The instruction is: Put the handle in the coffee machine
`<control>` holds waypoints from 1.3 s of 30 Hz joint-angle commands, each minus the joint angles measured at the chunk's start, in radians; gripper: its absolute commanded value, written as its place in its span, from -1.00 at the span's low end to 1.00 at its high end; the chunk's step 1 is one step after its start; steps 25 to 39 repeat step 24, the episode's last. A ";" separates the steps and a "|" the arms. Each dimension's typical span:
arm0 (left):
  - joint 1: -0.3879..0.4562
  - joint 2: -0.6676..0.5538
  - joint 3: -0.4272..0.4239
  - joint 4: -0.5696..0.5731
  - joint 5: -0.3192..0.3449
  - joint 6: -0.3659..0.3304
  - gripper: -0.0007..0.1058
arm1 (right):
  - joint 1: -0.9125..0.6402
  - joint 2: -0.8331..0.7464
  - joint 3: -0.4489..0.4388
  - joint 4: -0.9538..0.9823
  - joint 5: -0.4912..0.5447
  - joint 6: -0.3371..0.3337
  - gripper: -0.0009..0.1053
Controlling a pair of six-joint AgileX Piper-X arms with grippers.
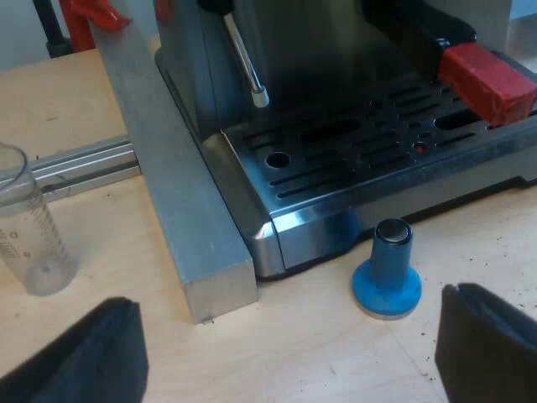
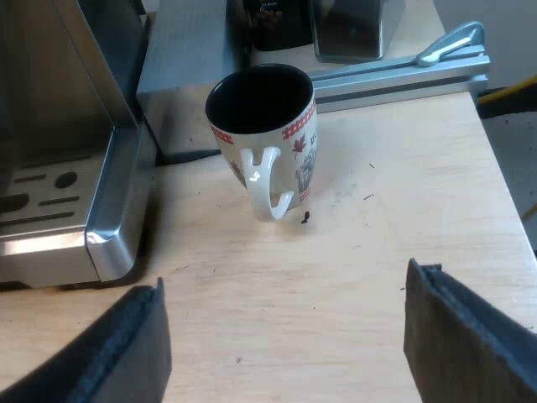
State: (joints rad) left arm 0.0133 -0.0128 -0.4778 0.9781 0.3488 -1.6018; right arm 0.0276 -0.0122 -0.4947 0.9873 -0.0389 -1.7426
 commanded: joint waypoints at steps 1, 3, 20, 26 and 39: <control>0.002 -0.133 -0.007 -0.018 -0.009 -0.002 0.38 | 0.002 -0.039 -0.005 -0.006 -0.010 -0.004 0.18; 0.002 -0.133 -0.007 -0.018 -0.009 -0.002 0.38 | 0.002 -0.039 -0.005 -0.006 -0.010 -0.004 0.18; 0.002 -0.133 -0.007 -0.018 0.018 -0.002 0.38 | 0.002 -0.039 -0.005 -0.006 -0.010 -0.004 0.18; 0.002 -0.133 -0.007 -0.020 0.041 -0.002 0.38 | 0.002 -0.039 -0.005 -0.006 -0.010 -0.004 0.18; 0.002 -0.133 -0.007 -0.020 0.041 -0.002 0.38 | 0.002 -0.039 -0.005 -0.006 -0.010 -0.004 0.18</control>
